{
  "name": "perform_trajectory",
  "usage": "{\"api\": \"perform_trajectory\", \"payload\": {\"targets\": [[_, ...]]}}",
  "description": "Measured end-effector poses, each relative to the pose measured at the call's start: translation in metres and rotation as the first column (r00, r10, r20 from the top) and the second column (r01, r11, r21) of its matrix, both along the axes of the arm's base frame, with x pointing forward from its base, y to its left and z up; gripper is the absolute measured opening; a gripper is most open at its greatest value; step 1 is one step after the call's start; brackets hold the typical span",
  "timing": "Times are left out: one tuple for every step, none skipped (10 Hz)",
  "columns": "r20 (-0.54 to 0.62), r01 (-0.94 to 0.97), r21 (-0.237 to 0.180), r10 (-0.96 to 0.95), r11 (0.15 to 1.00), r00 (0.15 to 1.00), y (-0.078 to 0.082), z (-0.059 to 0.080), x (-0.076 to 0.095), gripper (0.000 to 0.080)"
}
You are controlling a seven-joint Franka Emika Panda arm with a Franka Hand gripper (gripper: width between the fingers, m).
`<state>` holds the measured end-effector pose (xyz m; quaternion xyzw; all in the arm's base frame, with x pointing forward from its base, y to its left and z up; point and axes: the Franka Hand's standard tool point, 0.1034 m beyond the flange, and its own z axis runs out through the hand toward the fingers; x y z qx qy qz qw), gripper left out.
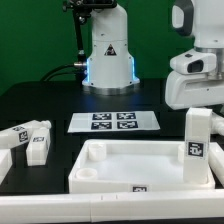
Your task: Assemble desk
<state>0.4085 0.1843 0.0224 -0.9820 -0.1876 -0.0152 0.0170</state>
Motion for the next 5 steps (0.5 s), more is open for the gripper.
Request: {"api": "perform_trajectory", "payload": {"targets": [[0.032, -0.178, -0.006, 0.178, 0.984, 0.983, -0.0137, 0.0017, 0.0112, 0.0284], [0.033, -0.213, -0.008, 0.213, 0.977, 0.976, -0.0155, 0.0004, 0.0115, 0.0284], [0.034, -0.272, -0.016, 0.272, 0.962, 0.962, -0.0158, 0.0003, 0.0119, 0.0285], [0.035, -0.336, -0.025, 0.336, 0.942, 0.941, -0.0174, 0.0002, 0.0128, 0.0285], [0.035, -0.419, -0.036, 0.420, 0.907, 0.907, -0.0176, 0.0006, 0.0135, 0.0285]]}}
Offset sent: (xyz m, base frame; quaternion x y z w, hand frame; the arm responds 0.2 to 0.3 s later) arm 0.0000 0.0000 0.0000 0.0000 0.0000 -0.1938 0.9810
